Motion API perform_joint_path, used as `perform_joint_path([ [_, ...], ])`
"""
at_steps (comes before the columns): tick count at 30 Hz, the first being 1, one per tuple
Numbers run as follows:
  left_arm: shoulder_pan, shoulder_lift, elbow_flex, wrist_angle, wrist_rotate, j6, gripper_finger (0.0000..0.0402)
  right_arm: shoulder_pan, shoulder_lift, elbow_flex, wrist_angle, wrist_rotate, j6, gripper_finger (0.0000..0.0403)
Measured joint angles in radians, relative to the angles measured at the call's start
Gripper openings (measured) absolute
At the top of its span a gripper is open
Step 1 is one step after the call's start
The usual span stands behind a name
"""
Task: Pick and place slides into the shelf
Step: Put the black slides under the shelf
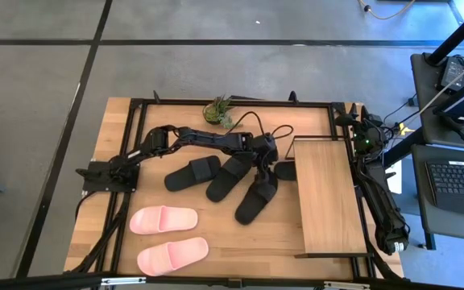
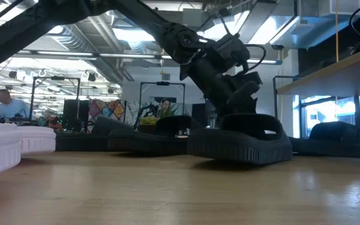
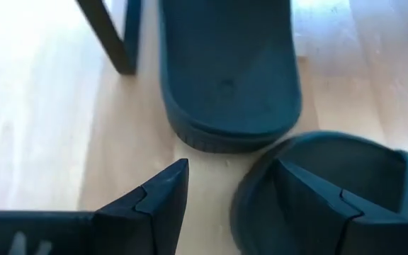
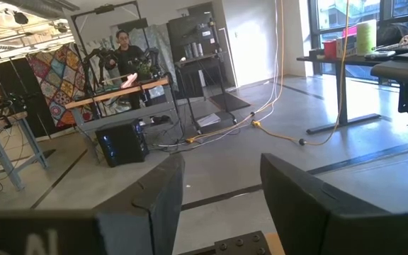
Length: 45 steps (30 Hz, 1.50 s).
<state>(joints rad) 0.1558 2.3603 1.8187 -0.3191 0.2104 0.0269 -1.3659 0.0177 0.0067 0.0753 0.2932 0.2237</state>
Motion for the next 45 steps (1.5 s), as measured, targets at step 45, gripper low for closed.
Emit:
perform_joint_path([
  [45, 0.218, -1.034, -0.589, -0.24, -0.115, -0.185, 0.0199, 0.0, 0.0, 0.0, -0.007, 0.001, 0.005, 0.0188],
])
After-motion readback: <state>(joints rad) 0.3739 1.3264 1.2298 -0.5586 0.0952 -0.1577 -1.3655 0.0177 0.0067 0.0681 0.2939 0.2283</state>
